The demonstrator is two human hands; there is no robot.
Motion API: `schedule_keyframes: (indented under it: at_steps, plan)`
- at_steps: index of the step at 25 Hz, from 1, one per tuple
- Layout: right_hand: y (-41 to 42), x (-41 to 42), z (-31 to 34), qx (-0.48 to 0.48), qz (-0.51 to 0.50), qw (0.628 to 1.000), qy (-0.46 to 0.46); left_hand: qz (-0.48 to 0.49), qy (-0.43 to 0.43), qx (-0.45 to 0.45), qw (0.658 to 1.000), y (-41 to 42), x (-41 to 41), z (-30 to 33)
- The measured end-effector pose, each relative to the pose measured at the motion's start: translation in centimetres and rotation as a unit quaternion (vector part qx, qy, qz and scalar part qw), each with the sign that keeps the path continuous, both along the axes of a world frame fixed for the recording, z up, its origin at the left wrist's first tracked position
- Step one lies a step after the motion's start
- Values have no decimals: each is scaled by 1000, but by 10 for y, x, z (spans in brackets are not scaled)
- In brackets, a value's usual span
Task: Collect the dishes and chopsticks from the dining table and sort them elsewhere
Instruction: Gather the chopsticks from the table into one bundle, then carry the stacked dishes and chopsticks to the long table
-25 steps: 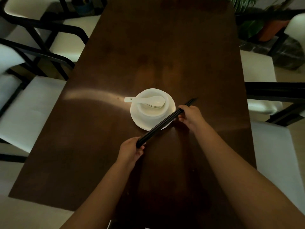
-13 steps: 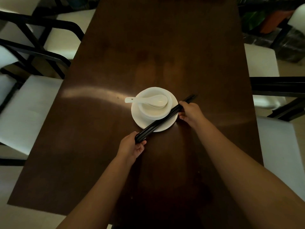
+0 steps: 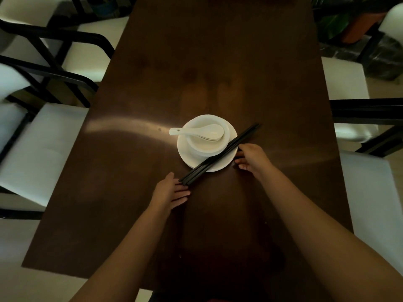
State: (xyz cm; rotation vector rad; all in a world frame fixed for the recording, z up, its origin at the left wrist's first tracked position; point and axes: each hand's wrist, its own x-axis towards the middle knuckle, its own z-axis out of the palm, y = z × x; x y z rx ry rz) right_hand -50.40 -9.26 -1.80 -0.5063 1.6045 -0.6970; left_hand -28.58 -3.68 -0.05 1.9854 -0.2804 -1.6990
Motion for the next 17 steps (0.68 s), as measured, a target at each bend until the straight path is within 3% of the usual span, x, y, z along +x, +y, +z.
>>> schedule_keyframes:
  at_steps: [2, 4, 6, 8, 9, 10, 12, 15, 17]
  plan:
    - [9, 2, 3, 10, -3, 1000, 10, -52, -140, -76, 986, -8, 29, 0]
    - [19, 5, 6, 10, -9, 999, 30, -110, -217, -166, 956, -25, 62, 4]
    - [30, 10, 6, -28, 41, 983, 174, -186, -248, -220, 925, -53, 81, 7]
    - [43, 16, 5, -80, 111, 908, 397, -297, -315, -273, 859, -87, 84, 5]
    - [48, 20, 5, -97, 121, 871, 466, -352, -328, -300, 824, -106, 80, 3]
    - [51, 24, 4, -97, 118, 858, 490, -395, -321, -311, 803, -123, 73, 0]
    - [49, 32, -3, -65, 97, 895, 432, -450, -266, -281, 805, -152, 56, -6]
    - [37, 46, -9, -14, -23, 981, 190, -461, -147, -206, 850, -181, 32, -11]
    - [32, 55, -13, -3, -110, 990, 92, -499, -105, -179, 841, -192, 25, -13]
